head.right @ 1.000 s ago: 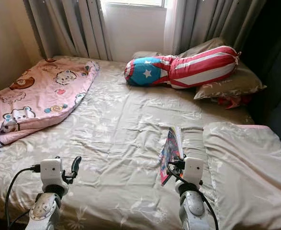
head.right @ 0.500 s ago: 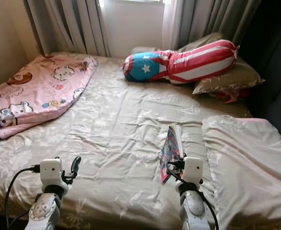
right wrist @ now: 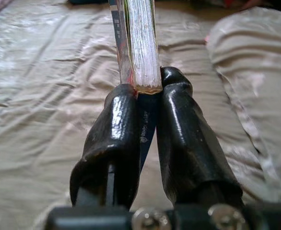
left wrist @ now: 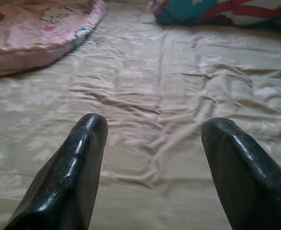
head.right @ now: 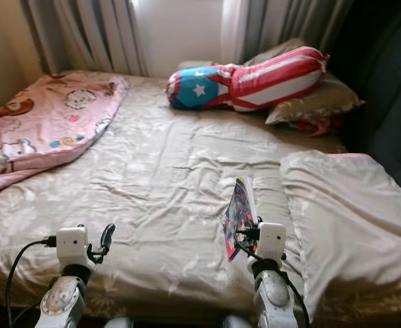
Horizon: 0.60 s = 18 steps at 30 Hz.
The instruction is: Clean up the room
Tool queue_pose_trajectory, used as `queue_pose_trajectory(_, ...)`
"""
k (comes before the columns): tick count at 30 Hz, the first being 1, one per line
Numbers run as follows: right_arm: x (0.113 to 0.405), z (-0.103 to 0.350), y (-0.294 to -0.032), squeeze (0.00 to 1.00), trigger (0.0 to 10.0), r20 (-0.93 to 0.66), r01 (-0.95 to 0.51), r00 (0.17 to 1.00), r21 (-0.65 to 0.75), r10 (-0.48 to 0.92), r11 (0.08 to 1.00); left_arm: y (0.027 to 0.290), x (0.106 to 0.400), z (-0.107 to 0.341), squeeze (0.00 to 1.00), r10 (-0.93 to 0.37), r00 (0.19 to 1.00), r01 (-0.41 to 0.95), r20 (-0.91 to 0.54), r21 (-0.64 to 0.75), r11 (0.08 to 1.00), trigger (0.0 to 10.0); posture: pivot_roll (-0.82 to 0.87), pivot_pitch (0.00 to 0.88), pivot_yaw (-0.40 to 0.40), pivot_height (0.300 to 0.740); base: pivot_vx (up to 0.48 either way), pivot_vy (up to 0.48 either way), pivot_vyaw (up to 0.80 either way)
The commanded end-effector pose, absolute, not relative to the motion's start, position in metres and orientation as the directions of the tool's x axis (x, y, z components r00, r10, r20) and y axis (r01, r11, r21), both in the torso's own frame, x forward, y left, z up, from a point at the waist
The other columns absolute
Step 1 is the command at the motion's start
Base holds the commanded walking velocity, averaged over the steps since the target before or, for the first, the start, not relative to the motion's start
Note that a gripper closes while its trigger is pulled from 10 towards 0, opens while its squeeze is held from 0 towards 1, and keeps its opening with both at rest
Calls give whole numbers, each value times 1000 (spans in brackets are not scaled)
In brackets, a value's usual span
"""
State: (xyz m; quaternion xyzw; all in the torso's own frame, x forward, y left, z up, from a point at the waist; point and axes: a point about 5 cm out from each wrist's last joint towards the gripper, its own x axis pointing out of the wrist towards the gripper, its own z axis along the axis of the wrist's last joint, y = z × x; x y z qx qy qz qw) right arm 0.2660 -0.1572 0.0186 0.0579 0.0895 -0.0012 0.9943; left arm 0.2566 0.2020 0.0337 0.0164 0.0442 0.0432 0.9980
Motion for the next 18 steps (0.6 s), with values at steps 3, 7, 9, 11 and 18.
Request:
queue_pose_trajectory(3,271,27,-158,0,10000,-129,8,992,116,7,993,200,259,37,0,80,993,-76,-81,45,996,10000,14,0,-47,629,0,0,0)
queue_pose_trajectory(7,272,33,-157,0,10000,-85,-5,996,144,18,990,200,259,38,0,80,994,-76,-80,40,996,10000,16,0,-47,629,0,0,0)
queue_pose_trajectory(9,274,38,-156,0,10000,-50,-17,998,162,25,987,200,259,38,0,80,994,-76,-81,40,996,10000,15,0,-46,629,0,0,0)
queue_pose_trajectory(11,275,42,-155,0,10000,-31,-28,999,171,33,985,200,259,38,0,78,994,-75,-80,37,996,10000,14,0,-45,629,0,0,0)
queue_pose_trajectory(18,276,48,-150,0,10000,-1,-85,996,186,87,979,199,260,39,0,67,995,-64,-75,39,997,10000,15,0,-46,629,0,0,0)
